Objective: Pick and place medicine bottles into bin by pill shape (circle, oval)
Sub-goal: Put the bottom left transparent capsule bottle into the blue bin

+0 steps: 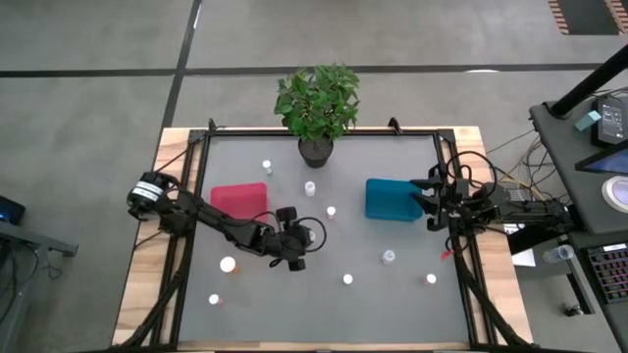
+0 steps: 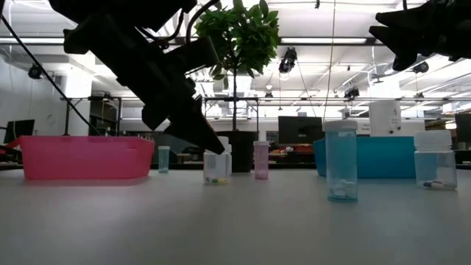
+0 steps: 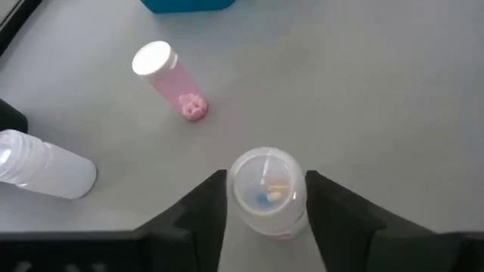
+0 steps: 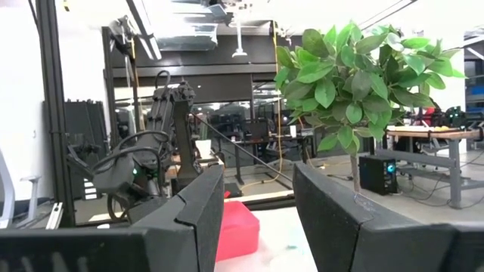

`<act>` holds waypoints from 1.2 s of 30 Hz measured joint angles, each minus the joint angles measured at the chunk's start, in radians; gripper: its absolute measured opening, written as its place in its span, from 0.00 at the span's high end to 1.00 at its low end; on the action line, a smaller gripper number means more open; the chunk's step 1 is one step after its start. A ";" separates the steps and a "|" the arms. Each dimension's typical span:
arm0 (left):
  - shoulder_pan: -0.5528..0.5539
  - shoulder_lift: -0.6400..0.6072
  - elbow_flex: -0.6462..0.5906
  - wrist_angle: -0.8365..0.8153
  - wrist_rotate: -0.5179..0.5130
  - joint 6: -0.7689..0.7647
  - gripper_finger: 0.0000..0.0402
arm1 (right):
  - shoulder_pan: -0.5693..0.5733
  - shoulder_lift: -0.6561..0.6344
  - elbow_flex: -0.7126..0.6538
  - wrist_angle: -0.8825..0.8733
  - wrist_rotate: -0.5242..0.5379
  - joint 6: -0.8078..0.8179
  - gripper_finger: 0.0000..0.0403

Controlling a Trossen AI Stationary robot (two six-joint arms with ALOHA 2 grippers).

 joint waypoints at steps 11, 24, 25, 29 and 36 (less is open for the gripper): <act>0.006 -0.017 0.033 0.008 0.003 -0.003 0.68 | 0.000 0.019 0.000 -0.016 0.000 0.019 0.63; 0.029 -0.030 0.216 0.011 0.003 0.062 0.67 | 0.000 0.390 0.136 -0.058 -0.076 0.011 0.63; 0.030 -0.030 0.224 0.011 0.003 0.068 0.67 | 0.000 0.428 0.153 -0.063 -0.089 0.011 0.63; 0.031 -0.030 0.236 0.012 0.000 0.069 0.67 | 0.009 0.576 0.219 -0.073 -0.145 0.011 0.63; 0.030 -0.030 0.236 0.012 0.000 0.068 0.67 | 0.060 0.778 0.366 -0.264 -0.160 0.003 0.64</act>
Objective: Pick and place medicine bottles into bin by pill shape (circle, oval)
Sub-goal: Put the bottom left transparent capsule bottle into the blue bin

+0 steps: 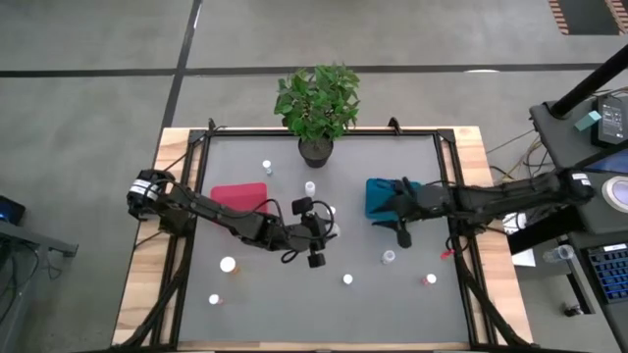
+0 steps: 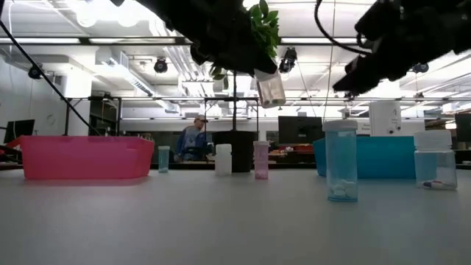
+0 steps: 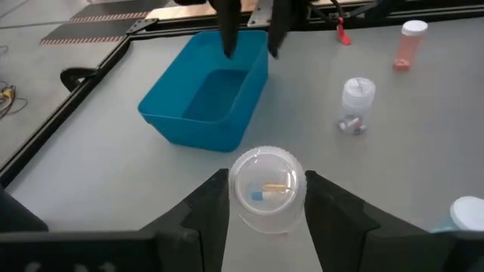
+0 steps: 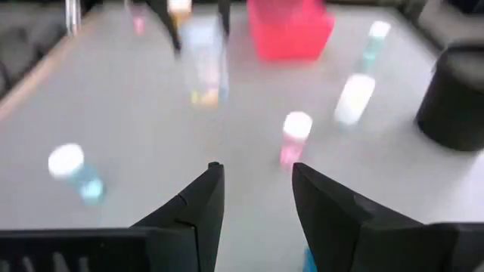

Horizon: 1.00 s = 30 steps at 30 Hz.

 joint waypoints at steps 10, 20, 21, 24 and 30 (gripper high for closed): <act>0.000 0.000 0.000 0.006 0.000 0.000 0.67 | 0.058 0.208 0.138 0.015 -0.001 -0.036 0.73; 0.000 0.000 -0.001 0.044 0.001 0.000 0.67 | 0.065 0.365 0.232 0.024 0.000 -0.038 0.56; 0.000 0.000 -0.001 0.044 0.001 0.000 0.67 | 0.065 0.377 0.240 0.048 -0.001 -0.044 0.54; 0.000 0.000 -0.001 0.046 0.001 0.000 0.67 | 0.077 0.406 0.274 0.086 -0.001 -0.061 0.50; 0.000 0.000 -0.003 0.064 0.004 0.001 0.67 | 0.093 0.473 0.314 0.107 0.003 -0.075 0.48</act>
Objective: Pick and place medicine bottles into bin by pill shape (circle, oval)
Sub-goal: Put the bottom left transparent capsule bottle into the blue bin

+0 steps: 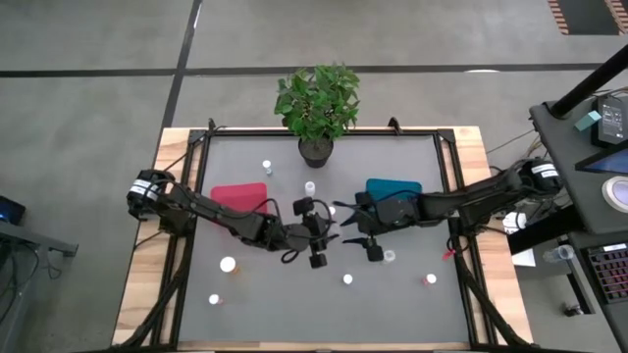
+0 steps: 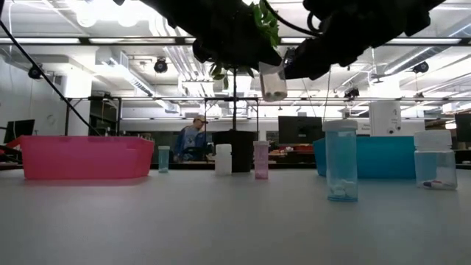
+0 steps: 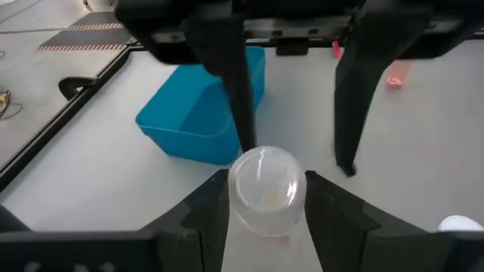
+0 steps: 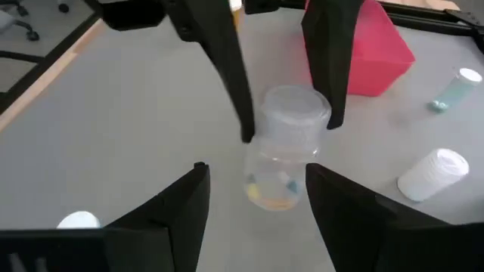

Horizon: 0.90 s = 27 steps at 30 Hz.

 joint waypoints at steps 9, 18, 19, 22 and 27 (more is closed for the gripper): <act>0.001 0.001 0.000 0.023 0.008 0.008 0.67 | 0.000 0.051 0.028 0.016 0.048 -0.014 0.51; 0.001 0.001 0.000 0.050 0.053 0.029 0.67 | 0.000 0.044 0.028 0.028 0.047 -0.020 0.53; 0.001 0.001 0.000 0.050 0.052 0.030 0.67 | 0.000 0.044 0.028 0.028 0.045 -0.022 0.55; 0.000 0.001 0.000 0.046 0.052 0.034 0.67 | 0.000 0.049 0.028 0.028 0.045 -0.025 0.60; 0.000 0.001 -0.001 0.046 0.053 0.025 0.67 | 0.000 0.055 0.028 0.030 0.048 -0.026 0.67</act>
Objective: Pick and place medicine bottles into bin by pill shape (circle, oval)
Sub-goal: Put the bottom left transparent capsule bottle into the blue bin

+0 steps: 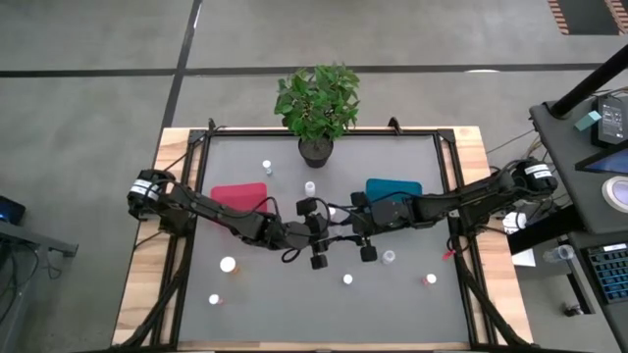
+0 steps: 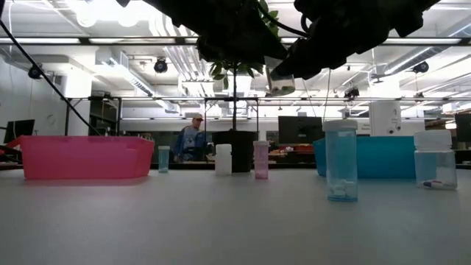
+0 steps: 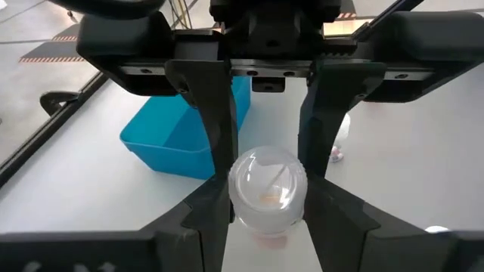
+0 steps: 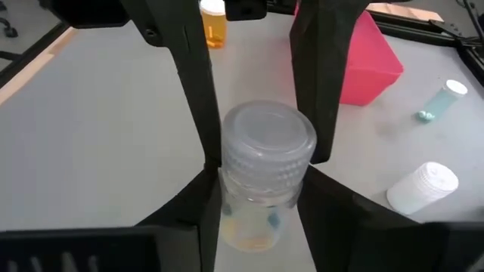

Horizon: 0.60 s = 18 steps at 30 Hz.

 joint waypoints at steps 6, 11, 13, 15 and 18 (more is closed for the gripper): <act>0.000 -0.001 0.000 0.002 0.021 0.002 0.58 | 0.000 0.004 -0.001 -0.003 0.000 0.007 0.64; -0.002 -0.026 0.000 -0.015 0.027 0.084 0.45 | -0.005 0.004 -0.003 -0.011 0.028 0.034 0.64; -0.003 -0.060 -0.003 -0.044 0.028 0.136 0.41 | -0.009 -0.002 -0.003 -0.035 0.074 0.049 0.64; -0.004 -0.098 -0.007 -0.059 0.027 0.179 0.38 | -0.015 -0.010 -0.003 -0.074 0.137 0.079 0.64; -0.006 -0.164 -0.027 -0.087 0.026 0.221 0.37 | -0.029 -0.039 -0.003 -0.193 0.259 0.155 0.64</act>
